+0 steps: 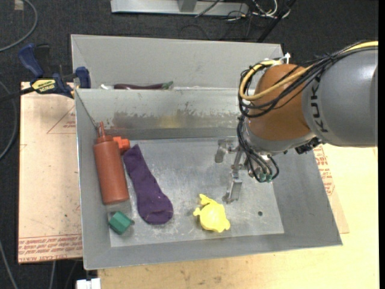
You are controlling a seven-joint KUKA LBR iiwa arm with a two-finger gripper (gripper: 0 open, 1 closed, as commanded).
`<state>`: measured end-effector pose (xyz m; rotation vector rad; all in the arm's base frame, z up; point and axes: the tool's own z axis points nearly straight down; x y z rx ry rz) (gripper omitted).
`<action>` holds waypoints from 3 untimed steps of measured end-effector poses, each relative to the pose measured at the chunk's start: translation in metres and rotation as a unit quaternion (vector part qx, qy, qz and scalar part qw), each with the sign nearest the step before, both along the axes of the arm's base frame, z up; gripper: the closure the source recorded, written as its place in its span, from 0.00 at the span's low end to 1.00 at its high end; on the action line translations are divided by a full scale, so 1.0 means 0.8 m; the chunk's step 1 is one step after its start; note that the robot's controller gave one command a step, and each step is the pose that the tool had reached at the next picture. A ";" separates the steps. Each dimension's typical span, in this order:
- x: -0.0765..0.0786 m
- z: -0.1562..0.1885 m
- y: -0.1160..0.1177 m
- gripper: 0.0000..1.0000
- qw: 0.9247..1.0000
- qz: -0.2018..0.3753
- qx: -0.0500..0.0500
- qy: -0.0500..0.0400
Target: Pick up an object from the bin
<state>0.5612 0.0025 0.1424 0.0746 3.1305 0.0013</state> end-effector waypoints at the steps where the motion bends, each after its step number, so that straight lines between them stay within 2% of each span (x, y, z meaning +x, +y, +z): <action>1: -0.034 -0.082 0.007 0.00 0.998 0.062 0.001 0.003; 2: -0.072 -0.089 0.015 1.00 0.983 -0.185 0.003 -0.001; 3: -0.072 -0.089 0.015 1.00 0.983 -0.184 0.002 -0.001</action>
Offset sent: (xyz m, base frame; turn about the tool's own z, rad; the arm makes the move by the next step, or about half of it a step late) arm -0.0585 0.0120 -0.0724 0.3725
